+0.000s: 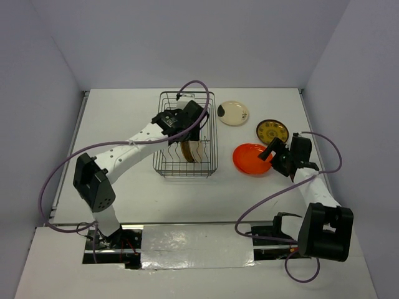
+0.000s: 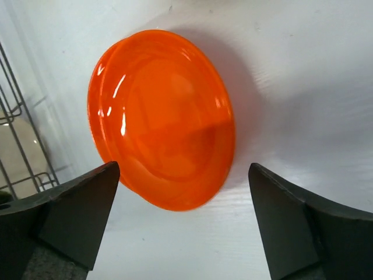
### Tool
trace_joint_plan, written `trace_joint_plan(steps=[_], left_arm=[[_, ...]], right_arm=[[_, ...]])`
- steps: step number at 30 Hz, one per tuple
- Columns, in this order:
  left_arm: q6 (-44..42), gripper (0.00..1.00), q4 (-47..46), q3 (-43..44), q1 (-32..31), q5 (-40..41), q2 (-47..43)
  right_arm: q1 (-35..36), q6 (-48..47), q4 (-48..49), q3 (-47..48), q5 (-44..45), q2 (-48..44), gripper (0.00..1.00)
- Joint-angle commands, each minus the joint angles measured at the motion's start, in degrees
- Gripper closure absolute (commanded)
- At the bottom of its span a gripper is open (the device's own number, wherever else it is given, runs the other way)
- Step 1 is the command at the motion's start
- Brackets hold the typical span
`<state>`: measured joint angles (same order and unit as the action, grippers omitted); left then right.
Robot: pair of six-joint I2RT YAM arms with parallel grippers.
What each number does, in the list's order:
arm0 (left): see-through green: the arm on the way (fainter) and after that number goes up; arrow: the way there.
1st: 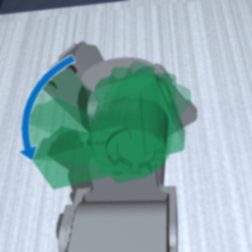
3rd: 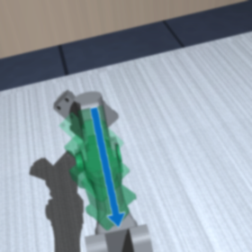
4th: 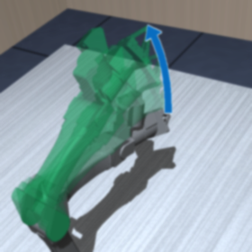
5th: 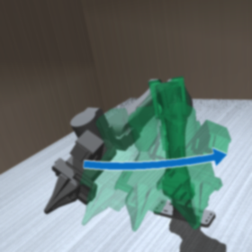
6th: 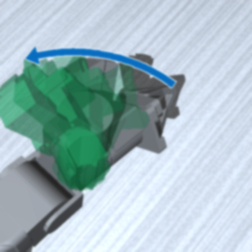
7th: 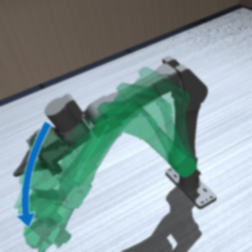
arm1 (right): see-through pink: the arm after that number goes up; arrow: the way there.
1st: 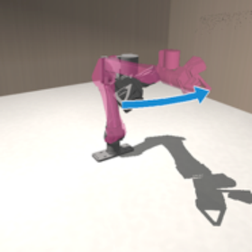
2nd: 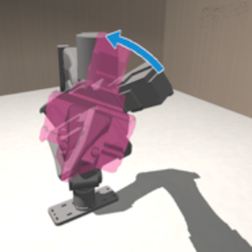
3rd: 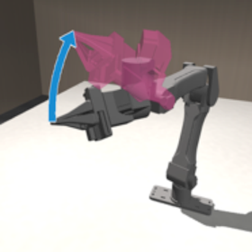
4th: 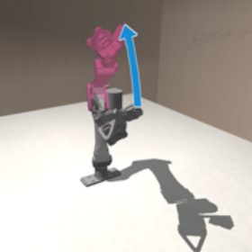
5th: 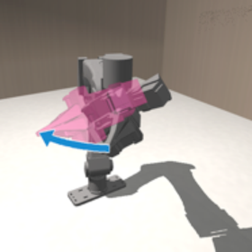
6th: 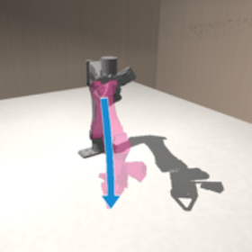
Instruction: Unload the plates from the dish rack
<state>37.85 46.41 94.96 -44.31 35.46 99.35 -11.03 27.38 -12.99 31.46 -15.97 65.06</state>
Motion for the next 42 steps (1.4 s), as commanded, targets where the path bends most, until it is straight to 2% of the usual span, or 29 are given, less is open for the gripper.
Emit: trace_joint_plan(steps=[1, 3, 4, 6, 8, 10, 12, 17, 19, 26, 28, 29, 32, 37, 42], left_arm=[[0.82, 0.17, 1.48, 3.39, 0.02, 3.29, 1.72], [1.26, 0.22, 2.36, 3.83, 0.02, 4.44, 2.86], [1.44, 0.28, 2.63, 4.44, 0.02, 4.87, 3.21], [2.23, 0.3, 4.21, 5.23, 0.02, 6.28, 4.62], [2.93, 0.32, 5.61, 6.03, 0.11, 7.68, 5.85], [3.02, 0.35, 5.97, 6.29, 0.19, 8.3, 6.64], [3.55, 0.42, 6.84, 6.64, 0.54, 8.92, 7.87], [3.02, 0.47, 4.92, 5.68, 1.16, 7.78, 9.89], [3.46, 0.52, 4.74, 5.59, 1.42, 7.08, 10.94], [4.25, 0.82, 5.79, 6.29, 1.51, 8.04, 12.09], [4.69, 0.85, 6.32, 6.56, 1.51, 8.66, 11.75], [4.87, 0.93, 6.41, 6.47, 1.43, 8.92, 11.4], [5.31, 1.0, 7.02, 6.99, 1.34, 9.8, 9.55], [5.22, 1.0, 10.96, 11.46, 0.29, 13.57, 7.79], [9.69, 1.0, 24.13, 22.98, -0.25, 23.76, 9.46]], right_arm=[[1.62, -3.11, -3.78, 3.07, 7.07, -3.96, 0.0], [4.41, -3.38, -8.18, 5.7, 12.76, -4.85, 0.0], [5.57, -3.29, -10.45, 6.5, 14.8, -5.98, 0.0], [10.22, -3.38, -12.31, 8.34, 22.15, -7.74, 0.0], [13.11, -2.94, -15.91, 10.88, 25.62, -7.84, 0.0], [14.89, -3.03, -17.59, 11.77, 25.37, -8.19, 0.0], [16.12, -2.86, -17.59, 12.04, 24.32, -9.94, 0.0], [17.7, -2.59, -17.85, 12.48, 22.82, -12.85, 0.0], [18.06, -2.59, -18.64, 12.92, 22.82, -13.55, 0.0], [18.5, -3.03, -21.02, 15.55, 22.3, -17.15, 0.0], [18.41, -3.12, -21.98, 16.26, 22.38, -17.86, 0.0], [18.5, -3.12, -22.77, 16.87, 22.9, -18.73, 0.0], [18.5, -3.38, -23.65, 17.67, 23.79, -20.14, 0.0], [18.5, -3.47, -22.08, 17.58, 19.41, -20.58, 0.0], [18.5, -3.3, -12.95, 14.6, 1.78, -20.15, 0.0]])
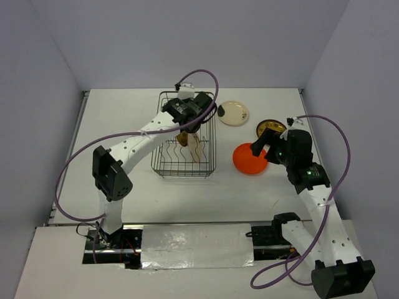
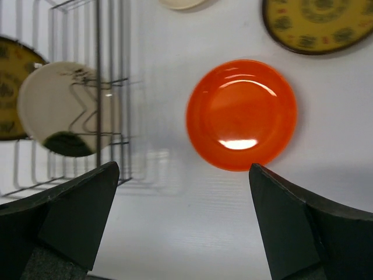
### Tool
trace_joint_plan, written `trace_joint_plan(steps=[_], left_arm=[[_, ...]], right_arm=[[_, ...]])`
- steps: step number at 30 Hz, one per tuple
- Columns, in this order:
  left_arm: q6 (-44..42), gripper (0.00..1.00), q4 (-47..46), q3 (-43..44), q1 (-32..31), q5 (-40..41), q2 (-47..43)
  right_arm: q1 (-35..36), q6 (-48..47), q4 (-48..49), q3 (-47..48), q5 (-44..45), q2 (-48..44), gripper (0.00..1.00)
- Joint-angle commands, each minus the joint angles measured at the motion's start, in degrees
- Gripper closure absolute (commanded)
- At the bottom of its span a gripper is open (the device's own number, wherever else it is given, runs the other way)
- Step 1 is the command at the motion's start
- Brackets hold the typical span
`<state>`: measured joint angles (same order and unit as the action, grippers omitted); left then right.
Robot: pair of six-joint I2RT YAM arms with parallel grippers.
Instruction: Unload the plates from the dish rack
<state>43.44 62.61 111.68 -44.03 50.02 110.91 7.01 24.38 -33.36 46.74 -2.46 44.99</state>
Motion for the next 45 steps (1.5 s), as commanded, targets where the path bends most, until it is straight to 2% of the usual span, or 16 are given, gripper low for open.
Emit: trace_joint_plan(steps=[1, 7, 10, 13, 16, 20, 22, 24, 25, 27, 28, 29, 30, 34, 39, 45], left_arm=[[4.46, 1.0, 9.36, 7.32, -0.53, 10.26, -2.1], [5.43, 1.0, 14.03, 9.26, -0.79, 12.74, -6.75], [-1.56, 1.0, 7.03, 5.32, -0.79, 6.78, -14.98], [-10.89, 1.0, -12.64, -6.09, -0.88, -9.63, -26.48], [-11.89, 0.94, -26.43, -15.59, -0.71, -24.5, -34.94], [-11.54, 0.95, -33.95, -20.09, -0.44, -38.3, -37.96], [-11.19, 0.97, -35.71, -21.06, -0.18, -43.51, -37.61], [-10.83, 0.95, -35.98, -21.5, 0.17, -44.39, -37.09], [-10.83, 0.94, -36.24, -21.59, 0.26, -44.83, -36.21], [-10.75, 0.74, -34.14, -20.37, 0.61, -43.09, -34.89], [-10.4, 0.6, -32.39, -19.49, 0.61, -37.94, -33.06], [-9.87, 0.18, -28.2, -17.57, 0.7, -34.32, -32.0], [-9.08, 0.03, -25.72, -16.5, 0.7, -30.29, -30.86], [-7.93, 0.01, -19.81, -14.82, 0.79, -19.62, -26.1], [-9.07, 0.01, -21.3, -17.99, 0.44, -20.05, -24.7], [-9.86, 0.01, -18.75, -16.05, -0.97, -17.59, -21.44]], right_arm=[[0.47, 0.92, 8.83, -1.21, -13.78, 0.18, 0.0], [0.73, 9.88, 33.73, -4.73, -35.57, 2.9, 0.0], [3.36, 15.77, 46.94, -4.56, -41.66, 6.06, 0.0], [8.01, 15.26, 46.91, -0.26, -38.52, 10.54, 0.0], [12.41, 13.5, 44.8, 4.84, -35.96, 16.34, 0.0], [13.65, 15.34, 47.59, 6.35, -35.86, 21.1, 0.02], [13.56, 15.87, 50.41, 5.91, -37.0, 21.98, 0.14], [13.56, 16.75, 51.81, 4.94, -38.05, 21.72, 0.32], [13.39, 17.1, 53.74, 4.5, -38.58, 21.37, 0.62], [12.34, 18.33, 54.46, 2.4, -37.63, 19.09, 1.0], [11.72, 18.77, 54.2, 0.74, -36.49, 18.12, 1.0], [9.8, 19.12, 52.8, 0.37, -33.69, 16.37, 1.0], [8.48, 19.12, 47.31, 0.19, -31.92, 15.66, 1.0], [-3.2, 20.0, 31.37, -0.85, -23.65, 15.3, 1.0], [-24.27, 19.22, 29.51, -3.33, -26.1, 21.87, 1.0], [-30.38, 15.79, 26.42, 2.47, -23.12, 36.38, 1.0]])
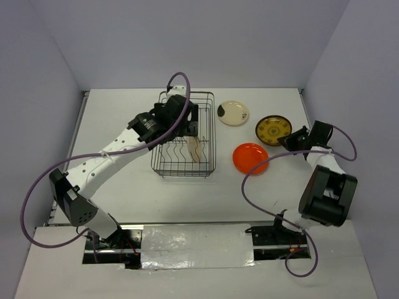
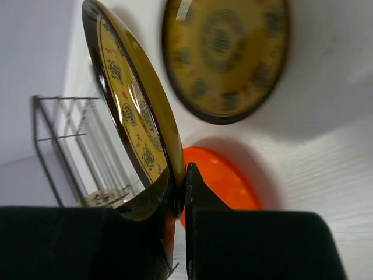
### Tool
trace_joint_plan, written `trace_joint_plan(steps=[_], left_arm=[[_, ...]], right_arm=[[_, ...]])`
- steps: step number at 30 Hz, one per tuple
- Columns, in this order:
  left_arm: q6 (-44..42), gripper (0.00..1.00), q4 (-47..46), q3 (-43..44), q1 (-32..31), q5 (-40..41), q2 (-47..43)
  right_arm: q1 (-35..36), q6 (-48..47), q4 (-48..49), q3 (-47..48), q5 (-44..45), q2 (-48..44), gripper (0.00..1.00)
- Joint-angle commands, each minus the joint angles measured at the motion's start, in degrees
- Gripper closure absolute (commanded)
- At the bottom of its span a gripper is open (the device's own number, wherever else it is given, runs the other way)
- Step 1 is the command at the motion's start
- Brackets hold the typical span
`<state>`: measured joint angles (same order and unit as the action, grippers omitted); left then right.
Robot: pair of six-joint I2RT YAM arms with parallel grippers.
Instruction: Unload the plates from the dish rack
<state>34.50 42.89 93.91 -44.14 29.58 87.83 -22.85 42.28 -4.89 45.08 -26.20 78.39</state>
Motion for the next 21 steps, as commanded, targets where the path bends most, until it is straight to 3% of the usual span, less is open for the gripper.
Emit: trace_joint_plan(steps=[1, 4, 6, 7, 8, 11, 12, 17, 18, 21], left_arm=[[-1.01, 0.0, 0.53, 1.46, -0.95, 2.85, 1.81], [-1.45, 0.01, -0.18, 0.49, -1.04, 2.24, 2.17], [-1.72, 0.01, -0.18, 0.13, -1.12, 2.23, 2.52], [-1.8, 0.01, -0.27, -0.3, -1.04, 2.32, 2.61], [-1.81, 0.0, -0.44, -0.48, -1.12, 2.41, 2.69], [-1.89, 0.0, -0.71, -0.83, -1.12, 1.97, 2.96], [-1.72, 0.0, -0.71, -0.75, -1.12, 1.88, 3.22], [-1.1, 0.01, -0.27, -0.48, -1.21, 1.62, 5.24], [-1.1, 0.01, -0.09, -0.31, -1.3, 1.62, 5.77], [-0.49, 0.01, 1.48, 1.62, -1.56, 2.23, 8.58]], right_arm=[[-0.7, -2.29, -2.06, 5.7, 0.97, 5.87, 1.0], [-0.62, -3.08, -2.85, 9.13, 1.32, 10.01, 0.96], [-0.62, -3.79, -4.43, 10.9, 2.2, 10.73, 0.84], [-0.7, -3.96, -4.69, 11.17, 2.72, 10.64, 0.75], [-0.7, -3.87, -5.22, 11.26, 3.95, 10.47, 0.46], [-0.09, -4.4, -6.62, 11.96, 6.15, 9.33, 0.26], [0.26, -4.84, -8.63, 12.92, 8.33, 9.06, 0.09], [3.5, -8.0, -16.02, 16.18, 15.55, 8.63, 0.06], [4.56, -8.44, -16.38, 16.18, 18.95, 7.06, 0.01], [7.54, -9.58, -17.61, 15.05, 20.84, 3.02, 0.0]])
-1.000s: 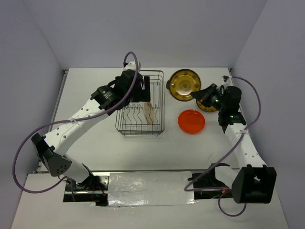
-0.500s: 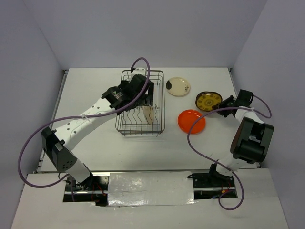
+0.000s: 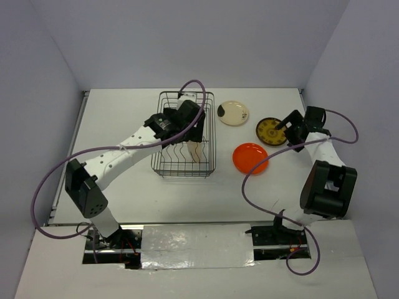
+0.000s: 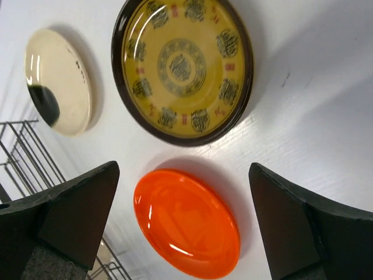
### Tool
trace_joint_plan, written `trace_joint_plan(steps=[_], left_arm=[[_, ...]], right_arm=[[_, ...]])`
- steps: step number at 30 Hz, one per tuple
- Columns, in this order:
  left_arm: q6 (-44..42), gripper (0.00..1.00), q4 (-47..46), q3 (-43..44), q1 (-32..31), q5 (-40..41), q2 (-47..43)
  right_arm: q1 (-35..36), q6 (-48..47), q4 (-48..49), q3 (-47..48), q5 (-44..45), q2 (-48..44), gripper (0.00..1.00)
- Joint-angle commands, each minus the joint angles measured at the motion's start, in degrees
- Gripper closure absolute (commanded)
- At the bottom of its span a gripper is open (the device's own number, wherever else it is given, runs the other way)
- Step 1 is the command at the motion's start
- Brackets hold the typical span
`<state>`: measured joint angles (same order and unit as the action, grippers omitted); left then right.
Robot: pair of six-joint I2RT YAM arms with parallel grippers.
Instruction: Unload the plates from the dish rack
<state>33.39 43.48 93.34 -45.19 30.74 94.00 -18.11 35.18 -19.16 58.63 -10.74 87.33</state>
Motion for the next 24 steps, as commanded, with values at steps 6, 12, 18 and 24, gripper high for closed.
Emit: trace_joint_plan(steps=[6, 12, 18, 24], left_arm=[[3.0, 0.01, 4.84, 6.75, -0.51, 6.17, 9.44], [5.02, 0.28, 6.44, 10.28, -0.34, 9.16, 18.32], [6.69, 0.7, 6.17, 12.12, 0.63, 8.19, 22.46], [10.03, 1.0, 11.09, 14.67, 0.45, 11.79, 20.97]], right_arm=[[17.81, -6.79, -4.74, -1.15, 12.22, -20.61, 0.0], [23.03, -7.23, -7.21, -3.43, 12.5, -30.28, 0.0], [24.0, -8.81, -11.86, -2.12, 15.39, -38.72, 0.0], [24.0, -9.51, -15.38, 0.25, 18.39, -43.47, 0.0]])
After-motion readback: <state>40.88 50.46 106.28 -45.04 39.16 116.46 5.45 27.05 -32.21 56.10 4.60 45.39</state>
